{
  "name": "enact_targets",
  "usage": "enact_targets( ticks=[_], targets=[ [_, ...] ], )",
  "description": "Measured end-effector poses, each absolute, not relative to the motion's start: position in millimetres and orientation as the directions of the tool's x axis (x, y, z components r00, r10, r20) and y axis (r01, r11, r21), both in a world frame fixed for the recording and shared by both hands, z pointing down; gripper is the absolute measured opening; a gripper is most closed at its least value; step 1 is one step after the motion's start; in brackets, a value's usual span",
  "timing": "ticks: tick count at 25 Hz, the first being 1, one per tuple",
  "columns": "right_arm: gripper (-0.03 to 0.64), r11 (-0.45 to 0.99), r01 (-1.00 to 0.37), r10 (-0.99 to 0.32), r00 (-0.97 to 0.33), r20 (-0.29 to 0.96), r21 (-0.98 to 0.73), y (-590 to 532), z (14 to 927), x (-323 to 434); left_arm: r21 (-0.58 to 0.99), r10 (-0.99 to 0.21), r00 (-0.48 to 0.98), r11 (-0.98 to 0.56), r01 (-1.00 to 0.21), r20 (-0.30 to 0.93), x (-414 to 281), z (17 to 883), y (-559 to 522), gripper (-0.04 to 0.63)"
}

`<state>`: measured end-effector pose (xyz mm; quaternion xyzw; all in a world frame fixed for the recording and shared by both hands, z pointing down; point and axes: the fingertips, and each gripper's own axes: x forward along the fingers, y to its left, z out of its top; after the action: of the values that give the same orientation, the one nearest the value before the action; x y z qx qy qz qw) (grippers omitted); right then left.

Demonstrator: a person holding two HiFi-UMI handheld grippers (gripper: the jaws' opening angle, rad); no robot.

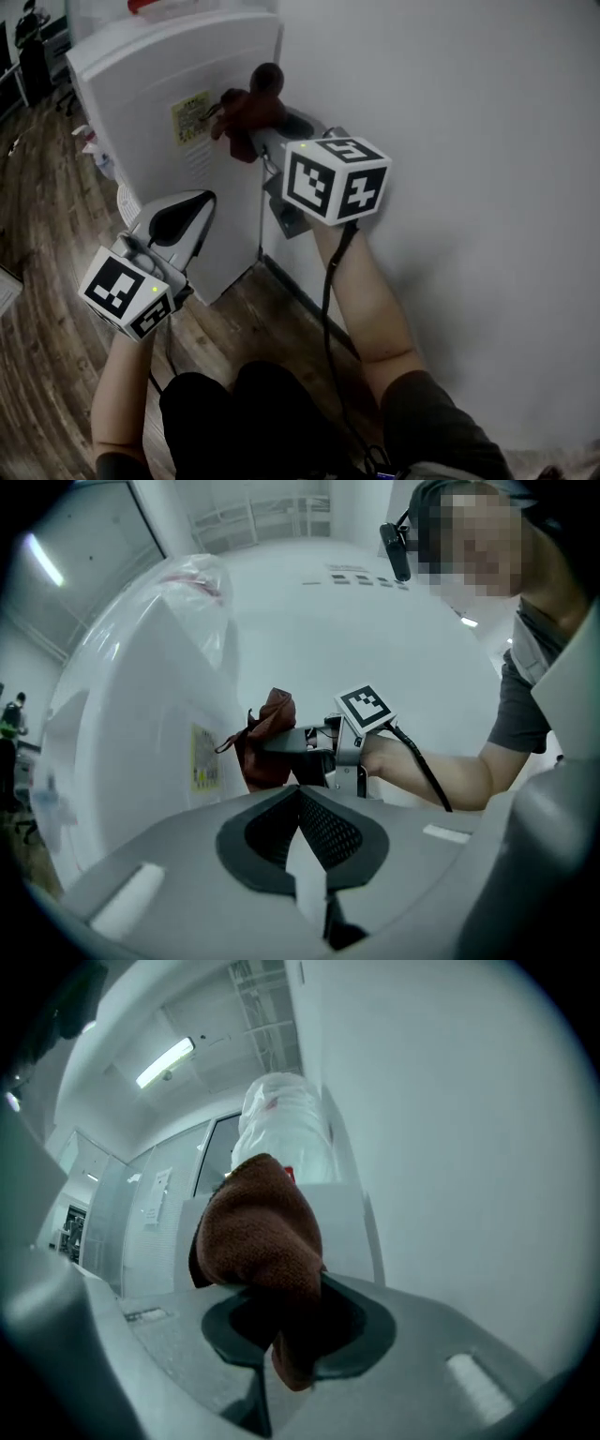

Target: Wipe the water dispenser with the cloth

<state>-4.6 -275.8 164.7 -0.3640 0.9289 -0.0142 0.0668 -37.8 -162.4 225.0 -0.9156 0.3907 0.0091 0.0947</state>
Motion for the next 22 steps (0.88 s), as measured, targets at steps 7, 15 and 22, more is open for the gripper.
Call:
enact_targets(
  ticks=[7, 15, 22],
  targets=[
    [0.058, 0.713, -0.700, -0.694, -0.701, -0.163, -0.027, -305, 84, -3, -0.258, -0.706, 0.686, -0.640, -0.724, -0.176, -33, 145, -177, 0.006],
    [0.058, 0.673, -0.732, -0.739, -0.665, -0.105, -0.107, -326, 168, 1, -0.187, -0.681, 0.725, -0.703, -0.687, -0.101, -21, 221, -176, 0.007],
    [0.058, 0.643, -0.751, -0.762, -0.646, -0.034, -0.146, -327, 299, -2, -0.033, -0.638, 0.769, -0.770, -0.637, 0.033, -19, 370, -174, 0.006]
  ],
)
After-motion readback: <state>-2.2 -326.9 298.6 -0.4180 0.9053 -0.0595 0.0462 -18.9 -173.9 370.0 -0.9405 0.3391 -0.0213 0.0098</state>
